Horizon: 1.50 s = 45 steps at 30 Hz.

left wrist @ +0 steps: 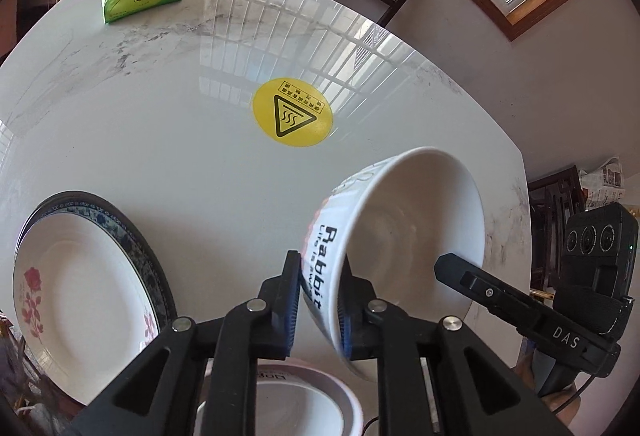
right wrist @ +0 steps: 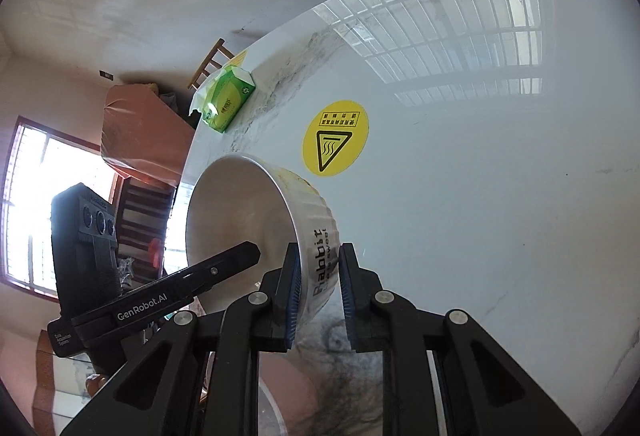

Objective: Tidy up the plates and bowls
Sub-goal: 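Carry the pink-banded bowl over the stacked bowls and lower it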

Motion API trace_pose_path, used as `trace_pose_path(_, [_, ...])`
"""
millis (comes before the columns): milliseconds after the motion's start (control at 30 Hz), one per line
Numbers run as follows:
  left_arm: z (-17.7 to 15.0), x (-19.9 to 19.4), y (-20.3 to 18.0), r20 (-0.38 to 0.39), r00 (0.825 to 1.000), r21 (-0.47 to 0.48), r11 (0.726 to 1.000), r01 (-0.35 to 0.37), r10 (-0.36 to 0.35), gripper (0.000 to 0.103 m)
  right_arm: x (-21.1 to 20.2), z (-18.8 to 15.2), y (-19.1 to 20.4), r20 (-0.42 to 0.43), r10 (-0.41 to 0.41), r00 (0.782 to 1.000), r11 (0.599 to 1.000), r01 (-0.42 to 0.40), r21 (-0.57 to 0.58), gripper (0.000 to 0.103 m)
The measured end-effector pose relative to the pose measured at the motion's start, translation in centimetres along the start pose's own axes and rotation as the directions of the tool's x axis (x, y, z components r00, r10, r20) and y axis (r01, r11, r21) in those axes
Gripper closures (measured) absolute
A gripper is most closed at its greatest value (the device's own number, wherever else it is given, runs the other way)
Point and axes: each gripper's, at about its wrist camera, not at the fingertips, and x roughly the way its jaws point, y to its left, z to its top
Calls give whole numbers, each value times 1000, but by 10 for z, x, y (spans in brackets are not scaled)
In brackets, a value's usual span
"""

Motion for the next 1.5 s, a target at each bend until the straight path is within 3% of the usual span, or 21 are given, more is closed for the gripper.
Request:
trace_pose_path(333, [-51, -38, 10, 14, 1000, 19, 1000, -6, 5, 86, -21, -65, 38, -16, 10, 1000, 996, -11, -88, 84])
trace_pose_path(667, [-92, -44, 30, -25, 1000, 20, 1000, -11, 12, 86, -20, -112, 53, -58, -7, 998, 993, 0, -118, 84])
trace_pose_path(1500, [-135, -54, 43, 14, 998, 74, 995, -64, 63, 86, -2, -147, 68, -109, -38, 993, 989, 22, -144, 84])
